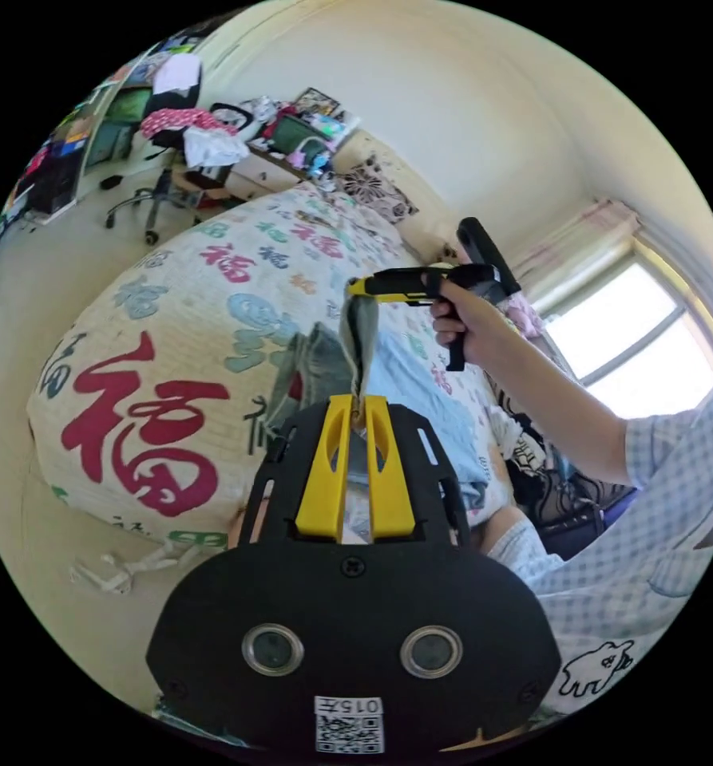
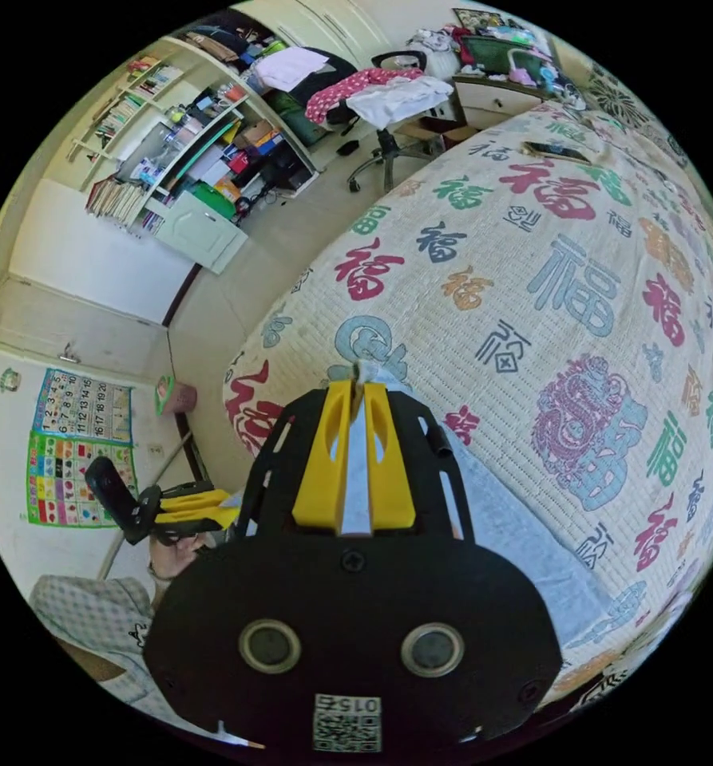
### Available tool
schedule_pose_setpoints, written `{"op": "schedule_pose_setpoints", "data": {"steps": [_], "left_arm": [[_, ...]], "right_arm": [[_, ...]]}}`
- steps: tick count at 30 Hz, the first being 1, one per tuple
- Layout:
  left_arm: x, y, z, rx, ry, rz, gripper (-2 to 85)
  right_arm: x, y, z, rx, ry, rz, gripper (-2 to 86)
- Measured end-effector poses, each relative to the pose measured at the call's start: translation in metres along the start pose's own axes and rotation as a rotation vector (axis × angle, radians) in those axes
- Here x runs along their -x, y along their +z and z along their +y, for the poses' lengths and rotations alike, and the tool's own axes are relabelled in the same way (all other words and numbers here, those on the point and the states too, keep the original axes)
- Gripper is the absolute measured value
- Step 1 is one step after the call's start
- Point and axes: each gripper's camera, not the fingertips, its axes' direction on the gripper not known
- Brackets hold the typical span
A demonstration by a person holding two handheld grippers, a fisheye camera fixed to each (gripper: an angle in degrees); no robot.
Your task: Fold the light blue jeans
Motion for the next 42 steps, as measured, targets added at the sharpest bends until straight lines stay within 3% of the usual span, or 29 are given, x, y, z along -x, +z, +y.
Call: {"op": "schedule_pose_setpoints", "data": {"steps": [2,4,9,12,14,18,21,24,27,31,33,37,42], "left_arm": [[0.016,0.024,0.008,0.072,-0.043,-0.121,1.1],[0.031,0.051,0.015,0.142,-0.085,-0.111,1.5],[0.041,0.081,0.024,0.127,-0.107,-0.049,3.8],[0.022,0.091,0.02,0.084,-0.049,-0.105,4.7],[0.0,0.106,0.013,0.051,0.023,-0.118,4.8],[-0.031,0.148,0.007,0.048,0.151,-0.171,2.7],[-0.033,0.222,0.01,0.25,0.2,-0.229,0.4],[-0.039,0.277,0.006,0.406,0.203,-0.296,0.7],[-0.083,0.295,-0.007,0.406,0.312,-0.352,4.5],[-0.184,0.345,-0.028,0.366,0.603,-0.046,8.0],[-0.232,0.389,-0.033,0.398,0.732,0.01,9.2],[-0.332,0.526,-0.032,0.588,0.968,0.064,9.2],[-0.4,0.682,-0.012,0.838,1.057,0.033,10.1]], "right_arm": [[0.009,0.019,-0.007,0.101,-0.023,0.029,4.0],[0.007,0.02,-0.006,0.147,-0.036,-0.013,5.0],[-0.025,-0.072,0.04,0.047,-0.053,-0.31,6.7],[-0.051,-0.147,0.107,-0.038,-0.028,-0.23,7.1],[-0.073,-0.192,0.175,-0.03,0.066,-0.064,7.2],[-0.104,-0.226,0.277,0.016,0.266,0.064,6.7],[-0.121,-0.223,0.336,0.137,0.397,0.07,6.2],[-0.129,-0.238,0.365,0.066,0.435,-0.028,6.5],[-0.133,-0.287,0.384,-0.071,0.474,-0.159,8.5],[-0.138,-0.358,0.433,-0.201,0.541,-0.082,13.8],[-0.147,-0.378,0.459,-0.228,0.611,-0.088,16.9],[-0.159,-0.401,0.503,-0.259,0.692,-0.196,18.0],[-0.16,-0.412,0.512,-0.27,0.687,-0.385,16.2]]}}
